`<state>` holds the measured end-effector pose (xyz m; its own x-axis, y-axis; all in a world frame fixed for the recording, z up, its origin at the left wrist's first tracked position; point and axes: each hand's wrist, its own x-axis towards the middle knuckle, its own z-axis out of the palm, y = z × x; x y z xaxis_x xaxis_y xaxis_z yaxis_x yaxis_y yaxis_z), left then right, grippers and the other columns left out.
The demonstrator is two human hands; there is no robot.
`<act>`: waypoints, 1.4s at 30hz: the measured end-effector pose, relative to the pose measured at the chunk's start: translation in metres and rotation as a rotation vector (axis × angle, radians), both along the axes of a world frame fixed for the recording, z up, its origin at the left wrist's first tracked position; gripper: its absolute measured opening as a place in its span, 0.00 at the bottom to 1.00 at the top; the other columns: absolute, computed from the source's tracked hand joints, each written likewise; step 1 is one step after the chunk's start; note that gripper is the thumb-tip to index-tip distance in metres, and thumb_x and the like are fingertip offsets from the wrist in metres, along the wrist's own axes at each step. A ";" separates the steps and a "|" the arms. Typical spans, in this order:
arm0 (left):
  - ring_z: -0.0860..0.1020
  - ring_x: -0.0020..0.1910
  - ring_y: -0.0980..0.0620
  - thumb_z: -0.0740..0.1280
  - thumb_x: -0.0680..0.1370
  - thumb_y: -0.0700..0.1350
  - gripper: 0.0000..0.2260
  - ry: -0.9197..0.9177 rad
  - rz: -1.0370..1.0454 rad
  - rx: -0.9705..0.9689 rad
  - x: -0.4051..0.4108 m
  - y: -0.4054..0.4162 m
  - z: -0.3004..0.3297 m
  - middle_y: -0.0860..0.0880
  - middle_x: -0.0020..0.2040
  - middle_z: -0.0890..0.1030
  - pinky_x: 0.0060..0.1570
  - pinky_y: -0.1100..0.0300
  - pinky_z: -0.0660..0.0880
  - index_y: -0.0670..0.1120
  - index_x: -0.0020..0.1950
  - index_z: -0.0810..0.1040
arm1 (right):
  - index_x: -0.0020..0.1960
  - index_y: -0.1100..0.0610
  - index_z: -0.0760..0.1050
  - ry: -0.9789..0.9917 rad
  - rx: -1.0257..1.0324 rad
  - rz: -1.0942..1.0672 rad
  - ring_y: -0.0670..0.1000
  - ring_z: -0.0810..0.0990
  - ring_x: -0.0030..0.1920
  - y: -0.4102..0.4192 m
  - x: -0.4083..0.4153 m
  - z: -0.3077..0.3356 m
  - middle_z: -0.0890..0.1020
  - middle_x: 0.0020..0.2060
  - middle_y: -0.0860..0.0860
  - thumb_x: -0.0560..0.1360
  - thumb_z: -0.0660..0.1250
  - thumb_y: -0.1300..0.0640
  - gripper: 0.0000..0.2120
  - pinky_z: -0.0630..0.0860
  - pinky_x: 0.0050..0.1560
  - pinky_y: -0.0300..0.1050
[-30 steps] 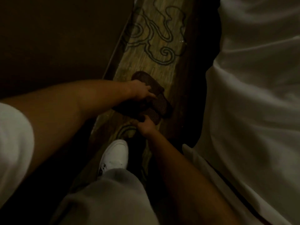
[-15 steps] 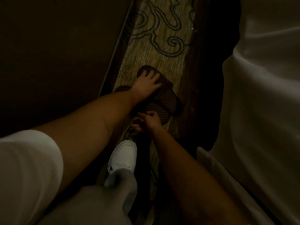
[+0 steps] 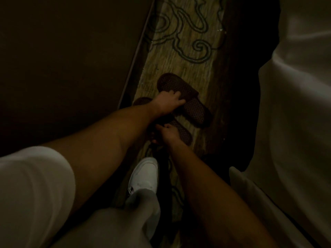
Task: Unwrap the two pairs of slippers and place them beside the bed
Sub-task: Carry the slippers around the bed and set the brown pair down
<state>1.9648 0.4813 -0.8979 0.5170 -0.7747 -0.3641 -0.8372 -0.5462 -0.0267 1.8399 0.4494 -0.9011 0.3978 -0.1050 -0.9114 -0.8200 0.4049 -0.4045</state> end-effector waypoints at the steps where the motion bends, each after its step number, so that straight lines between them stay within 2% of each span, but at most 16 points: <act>1: 0.76 0.59 0.37 0.58 0.83 0.44 0.21 0.011 0.010 -0.014 0.001 0.002 0.000 0.37 0.66 0.71 0.44 0.47 0.76 0.47 0.76 0.63 | 0.52 0.59 0.68 -0.001 -0.023 -0.004 0.57 0.79 0.36 -0.001 -0.003 -0.002 0.78 0.42 0.62 0.79 0.68 0.63 0.08 0.77 0.36 0.51; 2: 0.78 0.57 0.36 0.58 0.83 0.44 0.20 0.015 0.026 -0.024 0.003 0.005 0.002 0.37 0.65 0.72 0.44 0.47 0.76 0.47 0.76 0.64 | 0.47 0.57 0.67 0.000 -0.068 -0.011 0.57 0.80 0.34 -0.003 -0.006 -0.004 0.79 0.40 0.61 0.78 0.69 0.62 0.09 0.78 0.36 0.52; 4: 0.80 0.54 0.35 0.58 0.82 0.43 0.20 0.014 0.080 -0.031 0.009 0.017 0.006 0.37 0.63 0.74 0.43 0.47 0.76 0.45 0.75 0.65 | 0.43 0.53 0.70 -0.054 -0.283 0.060 0.60 0.84 0.39 -0.006 -0.013 -0.013 0.82 0.40 0.58 0.72 0.74 0.54 0.12 0.83 0.44 0.60; 7: 0.81 0.53 0.34 0.61 0.81 0.43 0.21 0.030 0.247 -0.046 0.016 0.035 0.006 0.36 0.60 0.77 0.44 0.47 0.76 0.41 0.73 0.65 | 0.42 0.52 0.75 -0.137 -0.508 0.215 0.55 0.81 0.45 -0.014 -0.018 -0.022 0.82 0.42 0.54 0.70 0.75 0.51 0.10 0.79 0.53 0.51; 11: 0.78 0.59 0.34 0.64 0.78 0.44 0.25 0.287 0.802 -0.217 0.008 0.026 0.000 0.35 0.62 0.77 0.54 0.46 0.76 0.39 0.73 0.64 | 0.37 0.50 0.71 -0.159 -0.313 0.060 0.58 0.84 0.45 -0.017 -0.012 -0.012 0.80 0.39 0.55 0.75 0.72 0.56 0.12 0.81 0.49 0.56; 13: 0.76 0.63 0.34 0.66 0.78 0.45 0.26 0.391 1.001 -0.321 0.007 0.016 -0.003 0.35 0.65 0.75 0.59 0.48 0.75 0.39 0.74 0.64 | 0.40 0.51 0.70 -0.164 -0.287 0.056 0.59 0.84 0.47 -0.018 -0.011 -0.013 0.80 0.42 0.56 0.78 0.69 0.60 0.12 0.79 0.42 0.50; 14: 0.76 0.63 0.34 0.66 0.78 0.45 0.25 0.383 0.987 -0.317 0.006 0.013 -0.004 0.35 0.65 0.76 0.59 0.48 0.75 0.39 0.73 0.65 | 0.41 0.50 0.70 -0.172 -0.304 0.074 0.59 0.84 0.48 -0.019 -0.011 -0.015 0.81 0.45 0.56 0.78 0.69 0.60 0.11 0.78 0.42 0.49; 16: 0.77 0.62 0.35 0.67 0.77 0.45 0.23 0.260 0.770 -0.193 0.006 0.012 -0.003 0.36 0.64 0.76 0.56 0.48 0.75 0.40 0.70 0.68 | 0.43 0.49 0.71 -0.190 -0.331 0.129 0.59 0.84 0.48 -0.025 -0.009 -0.016 0.83 0.48 0.58 0.77 0.69 0.57 0.08 0.80 0.45 0.53; 19: 0.72 0.64 0.37 0.64 0.79 0.47 0.20 0.003 0.356 -0.034 0.019 0.022 -0.006 0.37 0.67 0.72 0.57 0.45 0.72 0.42 0.70 0.71 | 0.50 0.54 0.72 -0.209 -0.334 0.185 0.51 0.76 0.35 -0.034 -0.007 -0.013 0.79 0.40 0.54 0.78 0.69 0.58 0.05 0.74 0.33 0.40; 22: 0.70 0.65 0.37 0.58 0.81 0.46 0.17 -0.059 0.170 0.028 0.028 0.027 -0.011 0.38 0.67 0.72 0.59 0.46 0.69 0.43 0.69 0.73 | 0.53 0.55 0.71 -0.204 -0.309 0.222 0.47 0.72 0.32 -0.036 -0.005 -0.018 0.76 0.37 0.51 0.79 0.69 0.57 0.06 0.71 0.29 0.37; 25: 0.71 0.63 0.39 0.60 0.81 0.48 0.16 -0.049 0.189 0.036 0.025 0.025 -0.011 0.39 0.63 0.76 0.57 0.49 0.70 0.42 0.64 0.79 | 0.50 0.53 0.71 -0.187 -0.266 0.241 0.48 0.73 0.36 -0.028 -0.004 -0.019 0.76 0.39 0.51 0.78 0.69 0.55 0.07 0.74 0.41 0.44; 28: 0.71 0.63 0.38 0.63 0.79 0.49 0.16 -0.004 0.219 -0.008 0.027 0.031 -0.012 0.39 0.61 0.77 0.56 0.48 0.70 0.41 0.62 0.80 | 0.48 0.53 0.71 -0.197 -0.223 0.160 0.48 0.73 0.37 -0.025 0.001 -0.018 0.77 0.39 0.51 0.79 0.67 0.56 0.05 0.73 0.42 0.47; 32: 0.70 0.64 0.37 0.64 0.78 0.48 0.18 -0.018 0.245 -0.028 0.033 0.030 -0.006 0.38 0.65 0.73 0.59 0.47 0.68 0.40 0.65 0.75 | 0.57 0.56 0.71 -0.173 -0.222 0.015 0.51 0.76 0.43 -0.020 0.014 -0.015 0.77 0.45 0.53 0.80 0.67 0.58 0.08 0.74 0.42 0.44; 36: 0.70 0.66 0.37 0.64 0.79 0.48 0.22 -0.005 0.254 -0.023 0.033 0.021 -0.002 0.37 0.68 0.70 0.61 0.46 0.68 0.43 0.71 0.69 | 0.54 0.55 0.69 -0.142 -0.163 -0.003 0.55 0.76 0.46 -0.015 0.013 -0.015 0.77 0.42 0.53 0.80 0.67 0.59 0.07 0.74 0.49 0.51; 39: 0.75 0.61 0.37 0.60 0.82 0.47 0.19 0.044 0.200 0.002 0.030 0.020 0.003 0.37 0.65 0.73 0.54 0.47 0.73 0.46 0.73 0.68 | 0.62 0.59 0.70 -0.127 -0.111 -0.029 0.55 0.77 0.48 -0.019 0.012 -0.011 0.77 0.49 0.56 0.80 0.67 0.59 0.12 0.75 0.51 0.51; 42: 0.80 0.54 0.35 0.58 0.83 0.47 0.20 0.058 0.104 -0.001 0.036 0.019 0.012 0.37 0.62 0.75 0.47 0.48 0.75 0.47 0.75 0.65 | 0.61 0.57 0.69 -0.135 -0.097 -0.033 0.53 0.78 0.47 -0.021 0.013 -0.008 0.78 0.55 0.58 0.79 0.69 0.58 0.13 0.76 0.48 0.50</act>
